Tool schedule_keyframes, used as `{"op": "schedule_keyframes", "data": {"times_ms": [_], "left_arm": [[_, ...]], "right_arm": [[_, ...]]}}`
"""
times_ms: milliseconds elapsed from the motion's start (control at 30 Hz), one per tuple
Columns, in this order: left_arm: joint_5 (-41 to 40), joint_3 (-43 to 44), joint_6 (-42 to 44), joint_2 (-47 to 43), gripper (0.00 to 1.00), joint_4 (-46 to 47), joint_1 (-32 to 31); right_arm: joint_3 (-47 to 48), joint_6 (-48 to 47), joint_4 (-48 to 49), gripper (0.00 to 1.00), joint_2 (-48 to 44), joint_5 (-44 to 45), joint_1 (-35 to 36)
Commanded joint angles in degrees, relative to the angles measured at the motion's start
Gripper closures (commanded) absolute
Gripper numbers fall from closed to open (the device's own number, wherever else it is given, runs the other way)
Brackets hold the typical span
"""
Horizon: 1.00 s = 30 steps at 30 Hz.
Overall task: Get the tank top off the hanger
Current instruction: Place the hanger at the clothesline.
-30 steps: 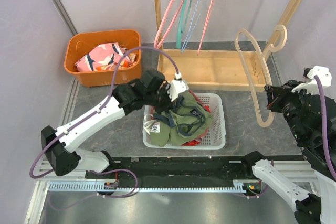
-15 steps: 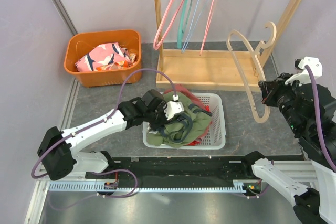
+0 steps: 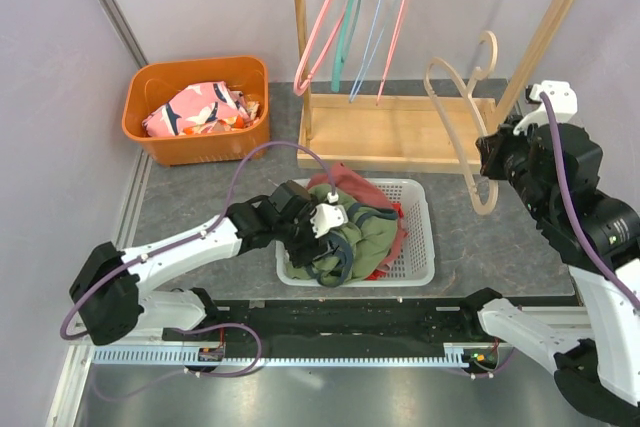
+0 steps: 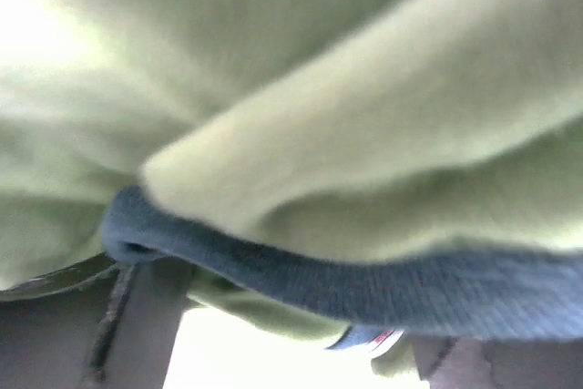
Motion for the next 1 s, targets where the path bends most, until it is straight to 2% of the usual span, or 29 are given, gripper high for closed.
{"op": "schedule_keyframes", "data": {"times_ms": [0,233,333,467,533,667,967], "left_arm": [[-2.2,9.0,1.5,-5.8,0.02,-9.9,-0.7],[-12.3,22.1,-0.3,-10.0,0.01,-19.6,-0.5],[-10.6,27.9,0.1,-11.9,0.00,-23.7,-0.6],[-1.7,39.4,-2.9,-10.7,0.00,-30.3,0.7],[-0.7,43.3,-2.2,-10.7,0.00,-30.9,1.2],[-4.7,45.8,3.6,-11.5,0.00,-30.9,2.1],[-6.7,45.3,2.9,-12.8,0.00,-29.2,7.3]], "right_arm": [[6.4,-2.6,3.1,1.00,3.7,2.0,0.2],[12.1,-4.0,2.4,1.00,9.7,2.1,0.1],[17.5,-5.5,1.9,1.00,12.4,3.5,0.1],[23.3,-6.7,2.8,1.00,15.5,5.7,0.1],[26.5,-7.5,4.1,1.00,17.4,6.1,0.1],[33.0,-9.8,4.2,1.00,22.4,7.9,0.1],[44.7,-13.4,6.3,1.00,33.9,10.8,0.0]]}}
